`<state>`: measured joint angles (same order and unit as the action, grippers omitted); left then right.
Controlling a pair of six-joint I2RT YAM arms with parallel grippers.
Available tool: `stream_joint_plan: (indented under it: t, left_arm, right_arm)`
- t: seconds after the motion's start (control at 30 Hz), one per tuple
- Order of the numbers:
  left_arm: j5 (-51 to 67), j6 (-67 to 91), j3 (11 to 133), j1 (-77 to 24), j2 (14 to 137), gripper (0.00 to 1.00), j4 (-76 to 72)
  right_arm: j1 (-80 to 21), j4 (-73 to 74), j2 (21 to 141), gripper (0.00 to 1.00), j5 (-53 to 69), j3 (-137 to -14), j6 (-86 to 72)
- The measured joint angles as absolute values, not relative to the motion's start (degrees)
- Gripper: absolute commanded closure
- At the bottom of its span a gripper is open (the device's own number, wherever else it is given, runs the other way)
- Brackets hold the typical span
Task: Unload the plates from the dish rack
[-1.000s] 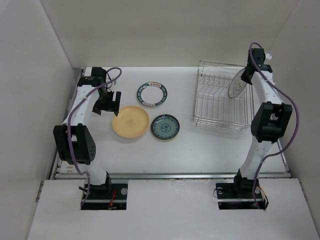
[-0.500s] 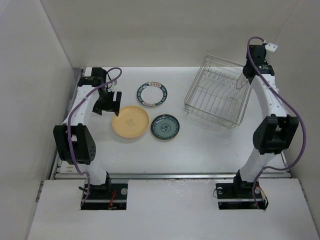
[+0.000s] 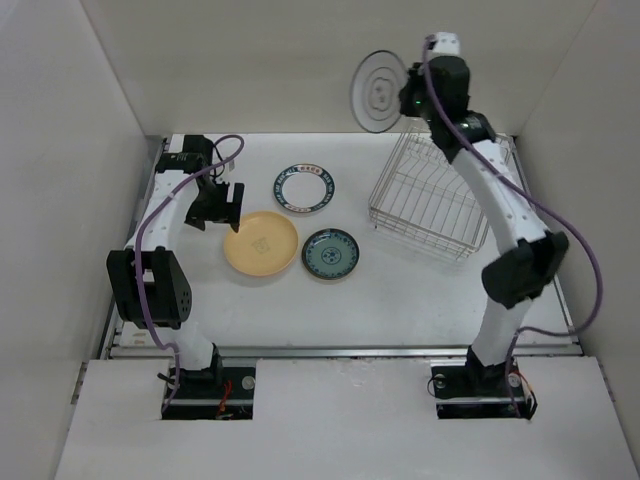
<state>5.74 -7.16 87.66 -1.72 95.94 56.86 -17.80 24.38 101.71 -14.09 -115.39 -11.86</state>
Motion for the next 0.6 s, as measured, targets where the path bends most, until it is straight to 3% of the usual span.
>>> stream_joint_plan:
  t: [0.27,0.47,0.57,0.6]
  left_arm:
    - [4.7,-7.2,87.5,-1.7,95.9,0.20,56.9]
    - [4.3,-7.2,87.1,-1.7,97.2,0.20,56.8]
    - [4.2,-7.2,87.1,-1.7,98.3,0.20,56.8]
    - [4.2,-7.2,87.1,-1.7,98.5,0.20,56.8]
  right_arm:
    - [-23.2,18.7,129.4,1.00,12.5,-123.7,-19.0]
    - [-23.6,16.7,139.1,1.00,20.5,-123.7,-27.9]
    - [-23.6,15.8,140.5,0.88,21.0,-124.0,-30.6]
    - [-23.7,15.7,140.7,0.78,21.0,-124.1,-31.3]
